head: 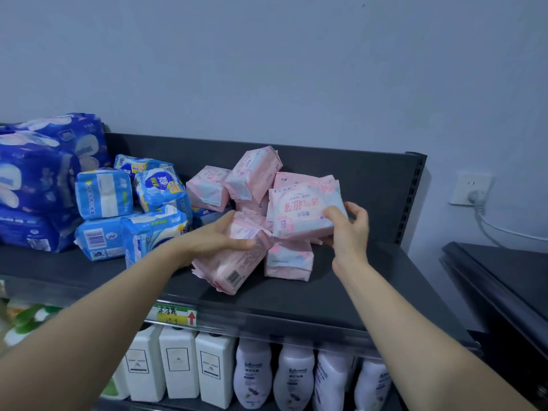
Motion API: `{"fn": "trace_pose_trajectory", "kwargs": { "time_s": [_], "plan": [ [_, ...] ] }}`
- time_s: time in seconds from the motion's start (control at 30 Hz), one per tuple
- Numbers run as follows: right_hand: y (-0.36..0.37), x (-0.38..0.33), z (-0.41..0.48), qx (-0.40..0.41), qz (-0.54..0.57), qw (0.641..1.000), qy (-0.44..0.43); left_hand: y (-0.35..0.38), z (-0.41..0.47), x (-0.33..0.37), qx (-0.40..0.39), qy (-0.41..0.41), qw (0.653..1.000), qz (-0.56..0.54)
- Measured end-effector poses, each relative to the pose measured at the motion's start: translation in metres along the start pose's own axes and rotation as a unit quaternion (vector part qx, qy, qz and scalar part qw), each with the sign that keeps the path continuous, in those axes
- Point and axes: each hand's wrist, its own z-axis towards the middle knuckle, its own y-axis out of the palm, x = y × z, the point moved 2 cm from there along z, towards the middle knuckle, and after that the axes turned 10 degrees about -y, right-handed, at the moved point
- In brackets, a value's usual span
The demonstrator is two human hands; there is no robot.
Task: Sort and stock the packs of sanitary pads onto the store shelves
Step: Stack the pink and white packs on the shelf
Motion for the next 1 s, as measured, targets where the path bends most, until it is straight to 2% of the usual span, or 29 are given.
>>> {"fn": "trace_pose_trajectory", "kwargs": {
  "time_s": [0.07,0.13,0.23,0.27,0.33,0.37,0.4,0.43,0.47,0.5,0.57,0.63,0.67,0.73,0.83,0.9,1.0],
  "plan": [
    [-0.002,-0.006,0.002,0.041,0.003,0.999,-0.030,-0.007,0.000,-0.003,-0.045,-0.022,0.997,-0.059],
    [-0.003,-0.013,0.003,0.045,-0.003,0.996,-0.076,-0.009,-0.007,-0.004,-0.082,-0.033,0.994,-0.065],
    [-0.002,-0.024,-0.001,-0.019,-0.120,0.973,-0.195,-0.004,-0.010,-0.004,-0.109,-0.040,0.992,-0.046],
    [-0.001,-0.026,-0.004,-0.055,-0.170,0.958,-0.224,-0.002,-0.010,-0.002,-0.079,-0.013,0.996,-0.045],
    [0.000,-0.024,-0.007,-0.112,-0.248,0.931,-0.243,0.000,-0.007,0.004,0.101,0.058,0.993,0.026],
    [-0.001,-0.023,-0.007,-0.128,-0.271,0.923,-0.241,0.000,-0.007,0.006,0.208,0.117,0.968,0.078],
    [-0.001,-0.022,-0.007,-0.141,-0.290,0.917,-0.236,0.003,-0.010,0.009,0.274,0.190,0.935,0.118],
    [-0.002,-0.022,-0.007,-0.156,-0.305,0.912,-0.227,0.008,-0.013,0.009,0.285,0.236,0.918,0.143],
    [-0.002,-0.021,-0.007,-0.176,-0.327,0.904,-0.213,0.012,-0.016,0.008,0.261,0.252,0.918,0.161],
    [-0.003,-0.020,-0.007,-0.205,-0.352,0.892,-0.197,0.014,-0.020,0.006,0.225,0.239,0.931,0.158],
    [-0.005,-0.017,-0.010,-0.267,-0.408,0.858,-0.164,0.013,-0.023,0.003,0.175,0.184,0.964,0.078],
    [-0.008,-0.013,-0.012,-0.313,-0.460,0.820,-0.136,0.012,-0.021,-0.001,0.173,0.131,0.976,0.035],
    [-0.009,-0.012,-0.013,-0.326,-0.475,0.808,-0.122,0.013,-0.020,-0.004,0.189,0.098,0.975,0.061],
    [-0.012,-0.014,-0.012,-0.334,-0.459,0.818,-0.098,0.016,-0.020,-0.013,0.221,0.010,0.964,0.147],
    [-0.018,-0.016,-0.015,-0.310,-0.408,0.855,-0.084,0.021,-0.028,-0.015,0.192,-0.115,0.954,0.199],
    [-0.021,-0.016,-0.020,-0.294,-0.395,0.866,-0.085,0.024,-0.035,-0.012,0.179,-0.122,0.961,0.172],
    [-0.027,-0.014,-0.028,-0.250,-0.364,0.890,-0.113,0.031,-0.039,-0.010,0.207,-0.059,0.971,0.103]
  ]
}}
